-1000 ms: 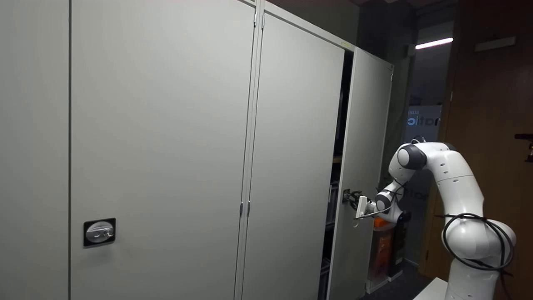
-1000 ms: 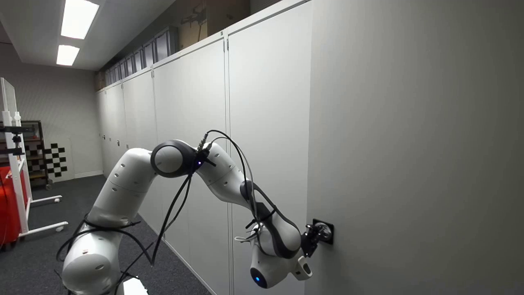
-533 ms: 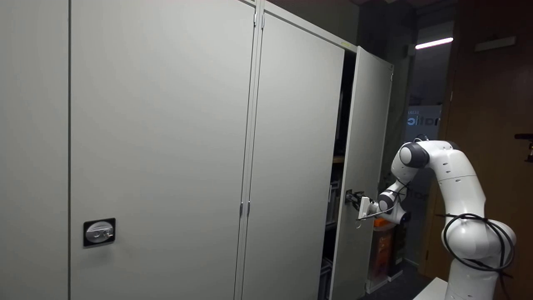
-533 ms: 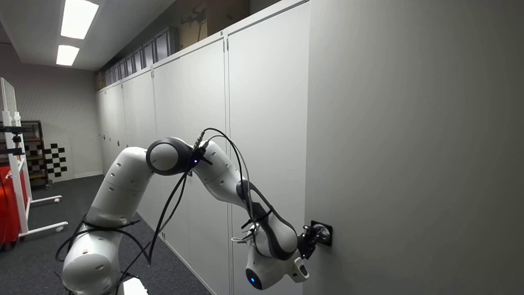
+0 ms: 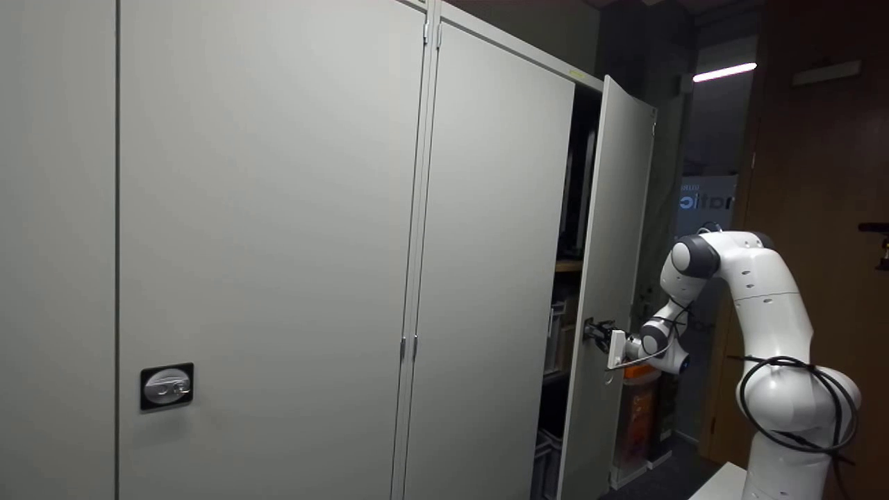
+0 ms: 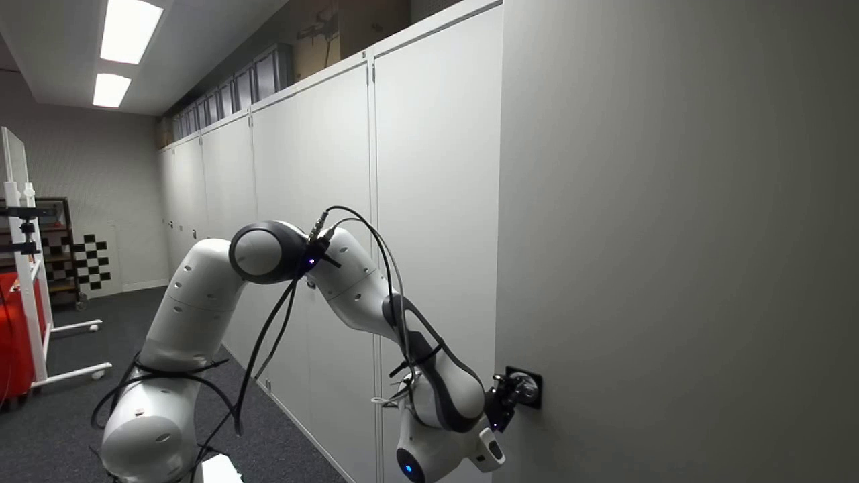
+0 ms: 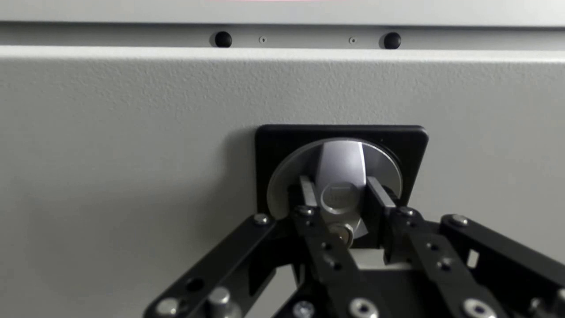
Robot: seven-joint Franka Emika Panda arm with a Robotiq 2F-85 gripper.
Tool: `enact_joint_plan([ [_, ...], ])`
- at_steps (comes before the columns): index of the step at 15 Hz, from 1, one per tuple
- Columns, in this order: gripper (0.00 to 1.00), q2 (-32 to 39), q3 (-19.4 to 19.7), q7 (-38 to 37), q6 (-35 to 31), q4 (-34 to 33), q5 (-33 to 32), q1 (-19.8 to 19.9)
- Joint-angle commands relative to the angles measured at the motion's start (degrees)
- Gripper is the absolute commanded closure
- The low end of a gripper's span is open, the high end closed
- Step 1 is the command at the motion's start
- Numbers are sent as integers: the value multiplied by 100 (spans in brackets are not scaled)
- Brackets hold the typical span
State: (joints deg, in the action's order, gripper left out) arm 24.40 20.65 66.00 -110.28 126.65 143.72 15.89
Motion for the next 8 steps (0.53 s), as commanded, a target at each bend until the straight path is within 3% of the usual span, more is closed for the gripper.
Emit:
enact_joint_plan([
  [1,92,-663,87,153,620,664,-341,48],
  [8,92,-684,261,175,956,892,-494,160],
])
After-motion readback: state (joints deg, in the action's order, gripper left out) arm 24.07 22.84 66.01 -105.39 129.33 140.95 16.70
